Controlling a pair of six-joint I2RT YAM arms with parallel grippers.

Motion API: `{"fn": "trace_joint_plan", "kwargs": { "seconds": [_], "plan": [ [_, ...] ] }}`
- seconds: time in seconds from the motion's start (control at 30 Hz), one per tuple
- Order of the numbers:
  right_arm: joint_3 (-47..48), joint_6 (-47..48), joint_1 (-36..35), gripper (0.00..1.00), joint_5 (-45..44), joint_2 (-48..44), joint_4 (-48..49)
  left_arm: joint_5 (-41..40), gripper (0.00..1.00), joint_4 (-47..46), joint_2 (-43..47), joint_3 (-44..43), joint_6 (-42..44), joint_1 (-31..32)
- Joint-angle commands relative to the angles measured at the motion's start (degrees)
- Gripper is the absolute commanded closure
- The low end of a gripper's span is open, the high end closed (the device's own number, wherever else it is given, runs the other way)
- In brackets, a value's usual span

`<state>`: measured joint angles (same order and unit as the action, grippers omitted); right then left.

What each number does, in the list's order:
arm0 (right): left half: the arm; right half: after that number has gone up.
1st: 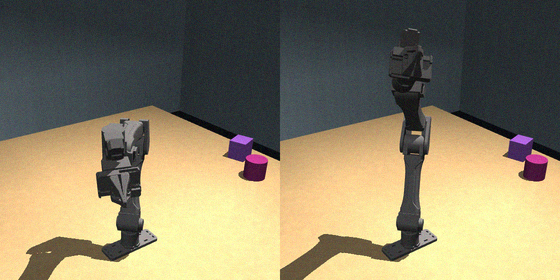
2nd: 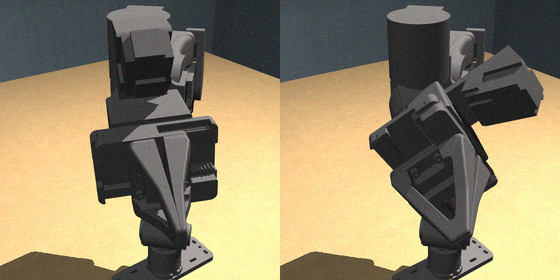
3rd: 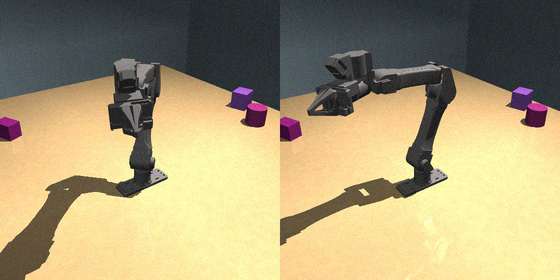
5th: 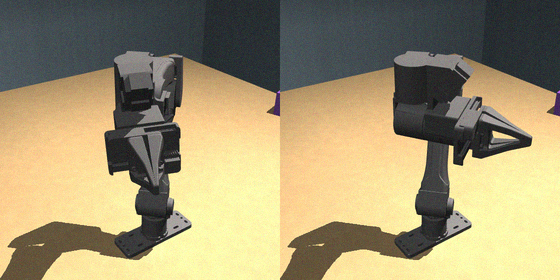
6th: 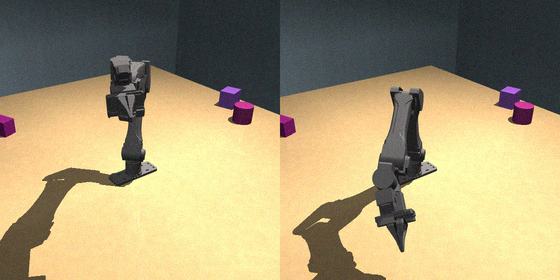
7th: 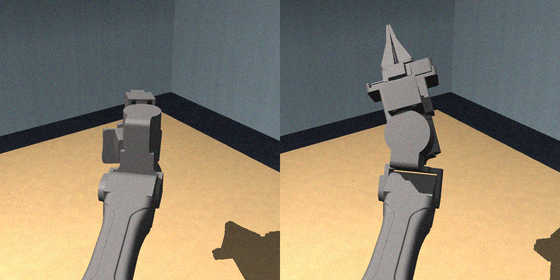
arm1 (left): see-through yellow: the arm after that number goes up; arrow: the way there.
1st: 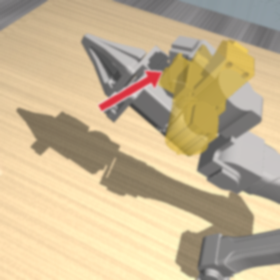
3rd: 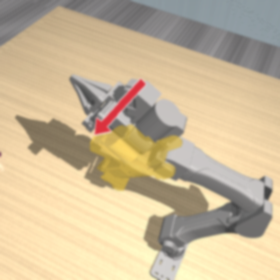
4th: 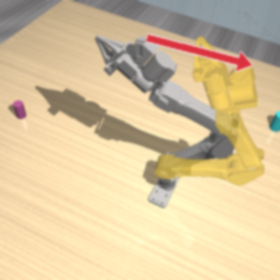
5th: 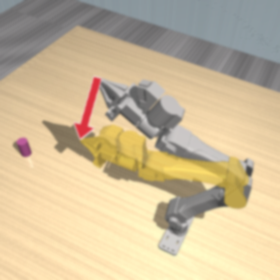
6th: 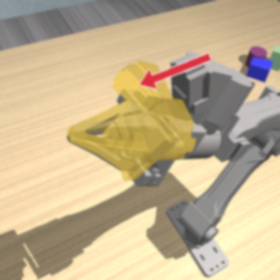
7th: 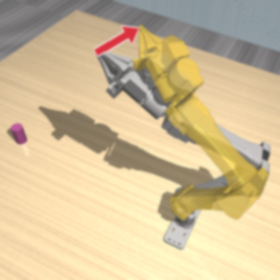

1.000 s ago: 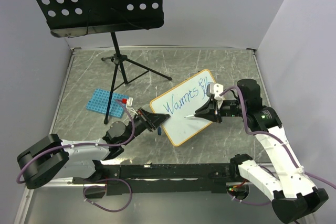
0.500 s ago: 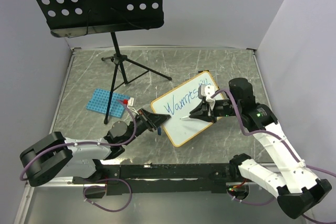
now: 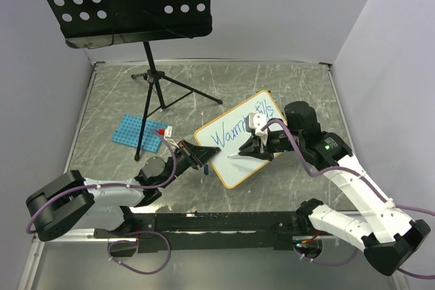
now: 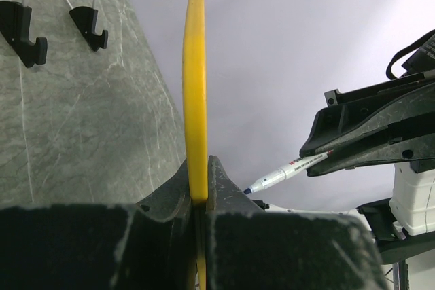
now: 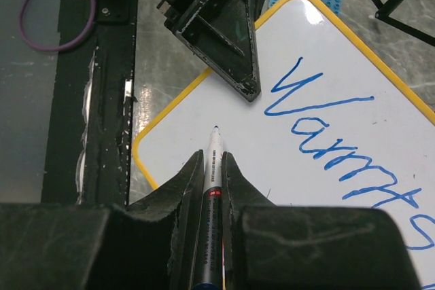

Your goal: Write a sentence on the whiteboard

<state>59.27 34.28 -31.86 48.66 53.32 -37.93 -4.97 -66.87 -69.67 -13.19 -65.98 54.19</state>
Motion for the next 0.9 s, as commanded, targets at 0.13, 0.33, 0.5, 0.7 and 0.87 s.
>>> {"fn": "trace_joint_plan", "kwargs": {
  "seconds": [0.13, 0.33, 0.5, 0.7, 0.87],
  "plan": [
    [0.9, -0.9, -1.6, 1.00, -4.1, 0.7, 3.9, -0.6, 0.99, -14.3, -0.4, -3.9, -2.8, 0.2],
    [0.3, -0.8, -2.1, 1.00, -5.1, 1.0, 4.4, -0.7, 0.99, -14.8, -0.2, -3.4, -3.0, 0.4],
    [0.0, -0.5, -2.3, 1.00, -5.5, 1.5, 4.5, -0.7, 0.99, -14.9, -0.2, -3.4, -2.9, 0.3],
    [-0.7, -0.2, -2.7, 1.00, -6.2, 2.1, 4.4, -0.7, 0.99, -15.1, 0.0, -3.3, -3.1, 0.3],
    [-1.3, 0.2, -2.7, 1.00, -6.1, 2.1, 4.0, -0.7, 0.99, -15.6, 0.1, -3.0, -2.9, 0.3]
  ]
}}
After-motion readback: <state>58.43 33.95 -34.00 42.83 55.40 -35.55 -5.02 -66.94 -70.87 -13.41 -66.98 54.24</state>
